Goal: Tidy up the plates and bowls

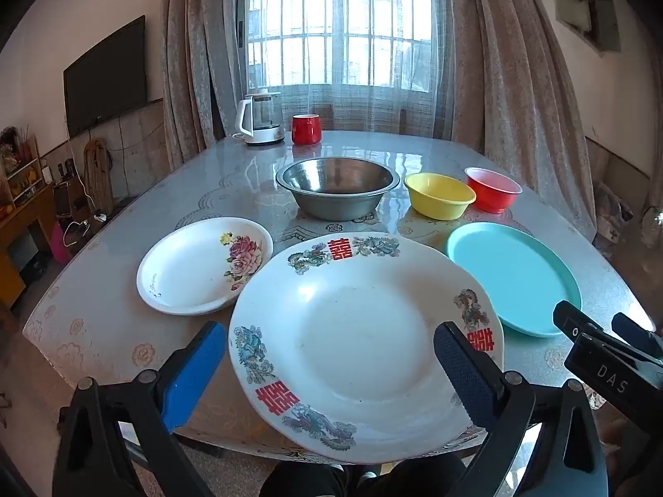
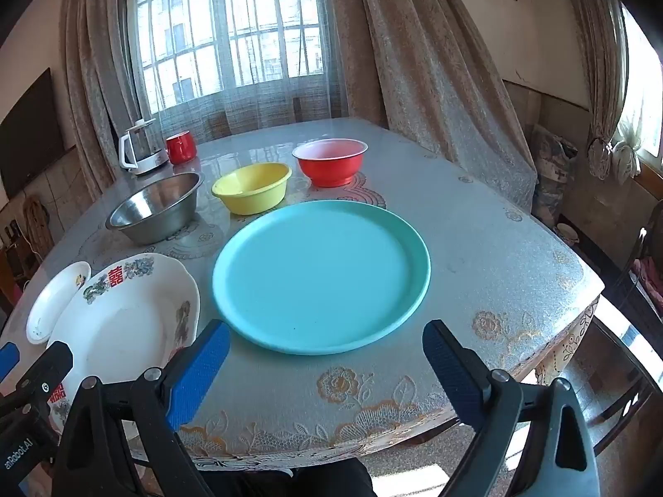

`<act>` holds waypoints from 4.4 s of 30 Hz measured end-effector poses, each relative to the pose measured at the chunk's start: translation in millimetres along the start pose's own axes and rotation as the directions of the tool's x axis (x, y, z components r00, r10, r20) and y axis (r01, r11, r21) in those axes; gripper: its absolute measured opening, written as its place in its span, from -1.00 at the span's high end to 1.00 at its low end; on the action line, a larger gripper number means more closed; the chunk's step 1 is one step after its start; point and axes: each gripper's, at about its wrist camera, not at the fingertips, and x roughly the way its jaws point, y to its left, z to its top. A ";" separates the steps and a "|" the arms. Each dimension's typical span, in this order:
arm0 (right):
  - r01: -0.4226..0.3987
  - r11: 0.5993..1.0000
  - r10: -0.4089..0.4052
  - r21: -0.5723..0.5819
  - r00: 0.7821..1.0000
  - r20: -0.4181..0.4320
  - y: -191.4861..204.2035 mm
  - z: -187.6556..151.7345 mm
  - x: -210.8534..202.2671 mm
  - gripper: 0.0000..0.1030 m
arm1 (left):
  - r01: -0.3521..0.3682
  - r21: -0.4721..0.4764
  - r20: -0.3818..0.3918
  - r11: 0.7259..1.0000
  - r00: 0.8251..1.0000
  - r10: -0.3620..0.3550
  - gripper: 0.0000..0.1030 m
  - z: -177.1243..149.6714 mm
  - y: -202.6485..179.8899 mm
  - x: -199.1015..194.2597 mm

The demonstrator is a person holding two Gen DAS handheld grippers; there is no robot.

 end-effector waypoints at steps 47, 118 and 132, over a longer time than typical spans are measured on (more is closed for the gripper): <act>-0.023 1.000 0.023 0.001 1.000 0.008 -2.2 -0.4 2.0 -0.86 | 0.001 0.056 -0.017 0.998 1.000 0.000 -0.96 -4.6 -7.6 4.9; -0.087 0.981 0.118 0.171 0.977 -0.178 -105.4 28.7 80.9 0.41 | 0.374 0.287 -0.354 0.882 0.897 -0.266 0.38 99.9 -117.6 134.2; -0.153 0.976 0.180 0.153 0.967 -0.182 -102.2 36.9 91.4 0.77 | 0.384 0.383 -0.440 0.840 0.876 -0.200 0.81 81.5 -138.4 174.4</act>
